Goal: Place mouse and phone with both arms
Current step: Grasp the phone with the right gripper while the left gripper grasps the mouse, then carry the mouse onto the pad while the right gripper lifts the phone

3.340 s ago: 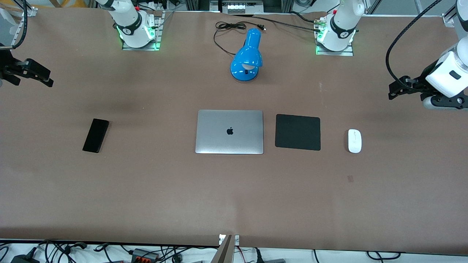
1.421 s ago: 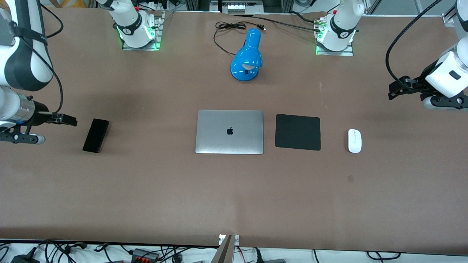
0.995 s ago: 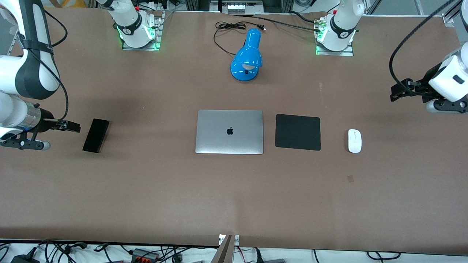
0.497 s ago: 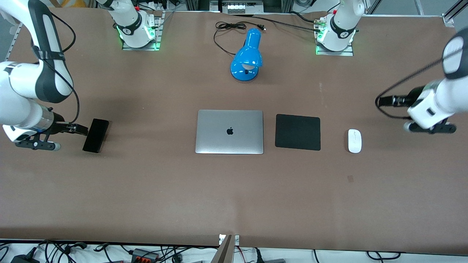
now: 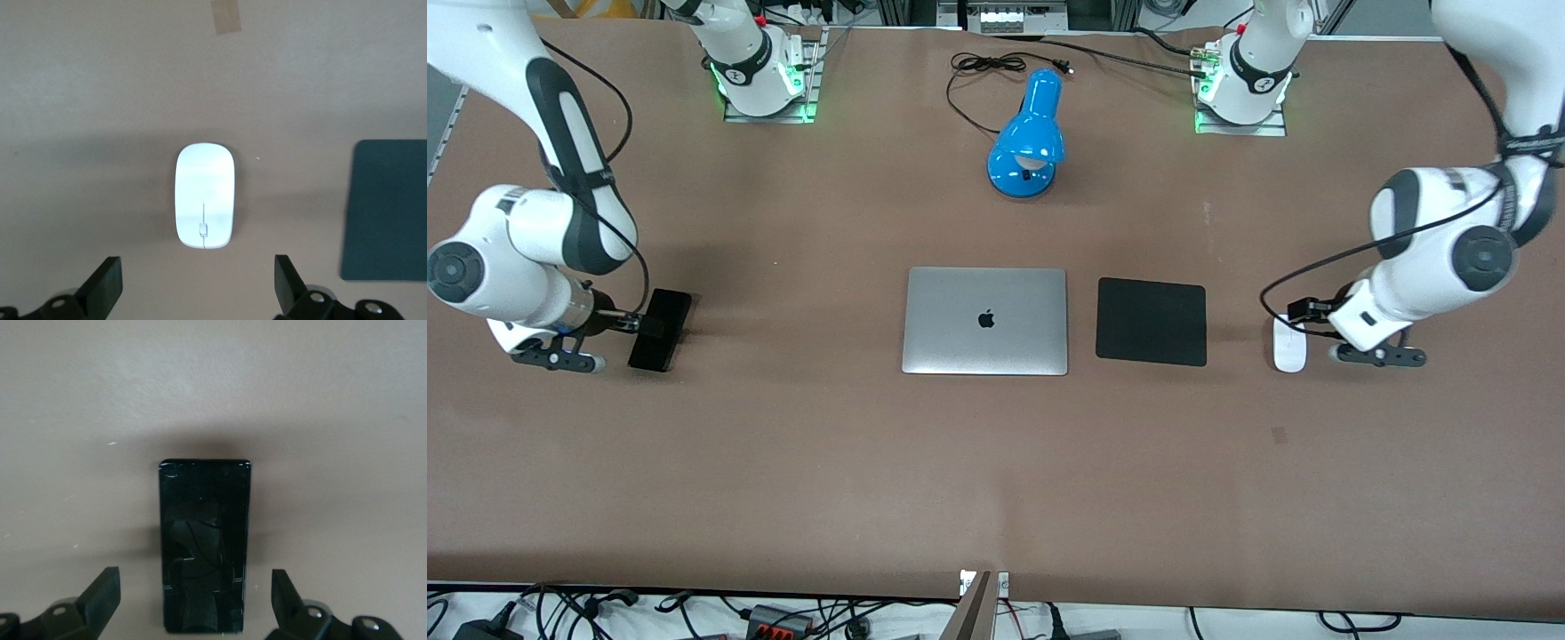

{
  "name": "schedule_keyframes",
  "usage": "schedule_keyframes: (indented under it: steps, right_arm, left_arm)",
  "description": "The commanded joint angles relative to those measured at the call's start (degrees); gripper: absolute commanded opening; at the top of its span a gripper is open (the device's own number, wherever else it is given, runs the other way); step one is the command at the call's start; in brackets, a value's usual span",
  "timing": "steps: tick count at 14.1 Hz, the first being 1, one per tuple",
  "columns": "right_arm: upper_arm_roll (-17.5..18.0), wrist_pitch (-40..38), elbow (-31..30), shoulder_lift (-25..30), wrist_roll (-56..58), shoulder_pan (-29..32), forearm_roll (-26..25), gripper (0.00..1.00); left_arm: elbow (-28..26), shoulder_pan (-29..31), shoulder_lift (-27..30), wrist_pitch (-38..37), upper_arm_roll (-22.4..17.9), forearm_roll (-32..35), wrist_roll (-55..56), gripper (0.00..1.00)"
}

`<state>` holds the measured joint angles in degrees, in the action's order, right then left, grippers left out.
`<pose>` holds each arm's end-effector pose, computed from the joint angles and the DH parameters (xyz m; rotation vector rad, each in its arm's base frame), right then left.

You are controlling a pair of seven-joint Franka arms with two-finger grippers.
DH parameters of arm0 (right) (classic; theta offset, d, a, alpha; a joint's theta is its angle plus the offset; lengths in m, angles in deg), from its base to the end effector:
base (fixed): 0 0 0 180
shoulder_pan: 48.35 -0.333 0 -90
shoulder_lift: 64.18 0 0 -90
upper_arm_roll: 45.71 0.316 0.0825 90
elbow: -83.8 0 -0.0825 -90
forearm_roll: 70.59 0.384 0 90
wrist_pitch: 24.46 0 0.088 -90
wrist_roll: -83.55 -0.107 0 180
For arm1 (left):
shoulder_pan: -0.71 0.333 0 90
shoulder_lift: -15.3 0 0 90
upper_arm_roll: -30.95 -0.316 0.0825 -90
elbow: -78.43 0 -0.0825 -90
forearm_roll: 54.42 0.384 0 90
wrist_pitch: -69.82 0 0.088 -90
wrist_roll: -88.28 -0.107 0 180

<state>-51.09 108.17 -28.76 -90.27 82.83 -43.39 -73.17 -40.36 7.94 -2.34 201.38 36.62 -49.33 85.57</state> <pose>0.5955 -0.1079 0.2323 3.0637 -0.2355 -0.1683 0.5773 0.0186 0.2745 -3.1057 0.1218 0.1304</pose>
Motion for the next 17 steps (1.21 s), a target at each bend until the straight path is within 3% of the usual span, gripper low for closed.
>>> schedule_keyframes:
  steps: [1,4,10,11,13,17]
  right_arm:
    - [0.54,1.31,-0.02,-1.42,-3.84,1.01,0.03,1.00]
    - [0.54,4.12,-0.11,-3.70,-3.60,2.15,-0.23,1.00]
    - [1.07,4.92,0.41,-4.94,-3.68,1.72,-0.14,1.00]
    - [1.07,4.92,0.59,-5.03,-3.59,1.63,-0.05,1.00]
    - [1.07,5.09,0.86,-5.99,-3.59,1.45,-0.05,1.00]
    - [1.07,6.06,0.86,-6.96,-2.89,1.36,-0.05,1.00]
  left_arm:
    - [-1.62,0.76,-2.73,7.27,0.22,1.85,-1.33,1.00]
    - [-1.71,0.85,-6.87,13.36,0.22,1.94,-1.68,1.00]
    - [-1.89,2.79,-9.95,15.83,0.30,2.02,-1.94,0.99]
    - [-1.89,2.79,-10.04,15.83,0.30,2.02,-2.99,0.86]
    - [-1.80,2.79,-10.13,15.83,0.30,1.94,-4.93,0.71]
    - [-1.80,2.79,-10.48,15.92,0.57,1.94,-4.85,0.71]
